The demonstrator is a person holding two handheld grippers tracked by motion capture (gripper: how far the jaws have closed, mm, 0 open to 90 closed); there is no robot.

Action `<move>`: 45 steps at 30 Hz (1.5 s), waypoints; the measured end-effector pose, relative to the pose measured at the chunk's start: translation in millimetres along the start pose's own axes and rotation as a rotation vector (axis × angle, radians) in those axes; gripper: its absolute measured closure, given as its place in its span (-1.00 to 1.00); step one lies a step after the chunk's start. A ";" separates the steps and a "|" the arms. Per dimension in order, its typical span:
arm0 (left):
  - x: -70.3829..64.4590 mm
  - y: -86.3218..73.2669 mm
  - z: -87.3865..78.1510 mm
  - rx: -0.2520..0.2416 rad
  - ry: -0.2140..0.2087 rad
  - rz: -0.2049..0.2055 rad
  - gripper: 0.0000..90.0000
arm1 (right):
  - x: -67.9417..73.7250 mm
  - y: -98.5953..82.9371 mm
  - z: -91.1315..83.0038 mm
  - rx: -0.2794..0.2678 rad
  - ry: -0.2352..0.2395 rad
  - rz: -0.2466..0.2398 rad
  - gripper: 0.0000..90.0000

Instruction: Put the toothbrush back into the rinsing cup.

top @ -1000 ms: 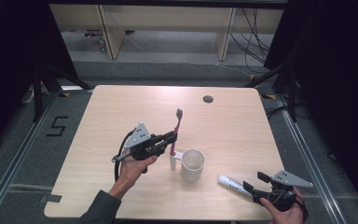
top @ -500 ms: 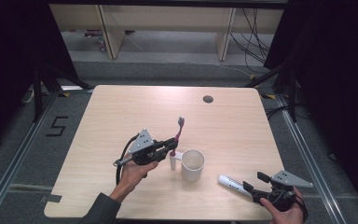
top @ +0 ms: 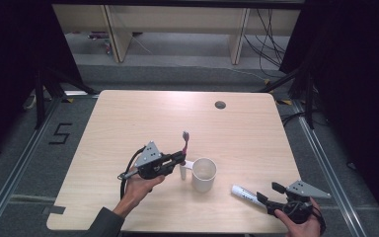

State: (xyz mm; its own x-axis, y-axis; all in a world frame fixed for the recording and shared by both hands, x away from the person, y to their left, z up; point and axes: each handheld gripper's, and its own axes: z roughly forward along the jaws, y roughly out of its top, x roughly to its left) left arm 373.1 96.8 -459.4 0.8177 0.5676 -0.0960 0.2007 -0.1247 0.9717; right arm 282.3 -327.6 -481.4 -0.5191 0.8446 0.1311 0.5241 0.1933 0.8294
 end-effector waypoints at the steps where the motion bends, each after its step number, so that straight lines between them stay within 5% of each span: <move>1: -0.1 -0.9 -0.5 0.004 0.001 0.003 0.84 | -0.3 -0.1 0.6 -0.002 -0.004 -0.005 -0.40; 32: -3.1 -11.1 -2.0 0.048 0.020 0.029 0.76 | 0.3 -0.5 1.6 -0.015 0.005 -0.006 -0.40; 34: -3.0 -10.7 -2.5 0.046 0.022 0.036 0.70 | 0.5 -0.4 1.3 -0.013 0.005 -0.002 -0.40; 35: -3.3 -10.5 -2.1 0.035 0.027 0.047 0.45 | 0.6 -0.4 1.3 -0.011 0.004 -0.001 -0.40; 39: -5.3 -7.2 -5.0 0.040 0.048 0.041 0.00 | 0.6 -0.3 1.1 -0.006 -0.001 -0.010 -0.40; 45: -7.6 -4.1 -11.5 0.037 0.049 0.027 -0.20 | 0.4 -0.5 1.7 -0.012 0.003 -0.008 -0.40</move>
State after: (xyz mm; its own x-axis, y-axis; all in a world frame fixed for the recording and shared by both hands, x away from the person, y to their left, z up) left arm 359.8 102.3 -460.2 0.7959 0.6026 -0.0585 0.1994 -0.1696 0.9651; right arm 283.0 -326.5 -482.8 -0.5258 0.8412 0.1260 0.5116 0.1944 0.8369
